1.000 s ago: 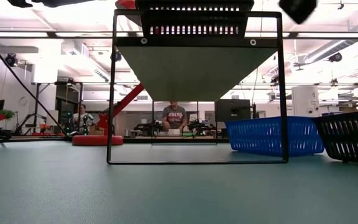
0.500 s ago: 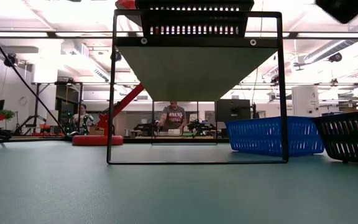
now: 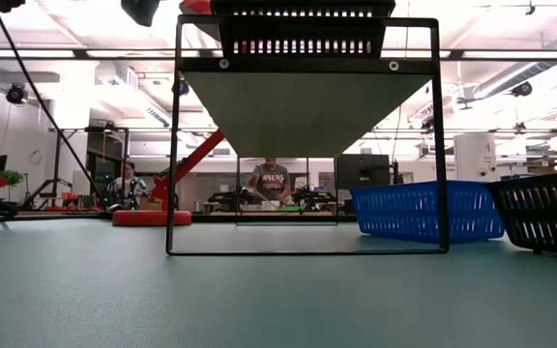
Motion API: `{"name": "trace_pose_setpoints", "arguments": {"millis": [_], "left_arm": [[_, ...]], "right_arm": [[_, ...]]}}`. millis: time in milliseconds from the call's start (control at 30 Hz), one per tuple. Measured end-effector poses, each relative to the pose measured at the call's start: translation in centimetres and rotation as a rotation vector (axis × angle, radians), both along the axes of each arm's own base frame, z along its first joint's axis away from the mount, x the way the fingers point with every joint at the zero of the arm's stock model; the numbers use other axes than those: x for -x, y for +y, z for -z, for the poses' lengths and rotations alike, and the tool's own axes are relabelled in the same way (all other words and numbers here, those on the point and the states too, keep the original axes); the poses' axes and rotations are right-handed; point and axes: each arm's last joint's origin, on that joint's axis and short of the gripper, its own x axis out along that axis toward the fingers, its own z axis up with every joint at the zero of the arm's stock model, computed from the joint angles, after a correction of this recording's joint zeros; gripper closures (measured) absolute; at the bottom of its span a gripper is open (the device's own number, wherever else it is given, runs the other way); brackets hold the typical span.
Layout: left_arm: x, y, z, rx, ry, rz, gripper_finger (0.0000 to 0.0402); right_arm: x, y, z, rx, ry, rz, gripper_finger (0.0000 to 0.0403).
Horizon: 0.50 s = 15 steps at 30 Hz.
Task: Stack baskets on shelf by color
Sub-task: Stack the black bin on top of the black bins on the shelf
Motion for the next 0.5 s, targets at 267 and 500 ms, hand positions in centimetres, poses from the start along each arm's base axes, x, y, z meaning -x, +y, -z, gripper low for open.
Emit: {"name": "trace_pose_setpoints", "arguments": {"millis": [267,500], "left_arm": [[-0.2,-0.5,-0.4,0.014,-0.032,0.017,0.0332],[0.5,-0.3,-1.1,0.024,-0.067,0.02,0.0332]], "right_arm": [[-3.4,3.3,1.8,0.082,0.213,0.011,0.0359],[-5.7,4.0,2.2,0.079,0.216,0.048,0.0278]]}}
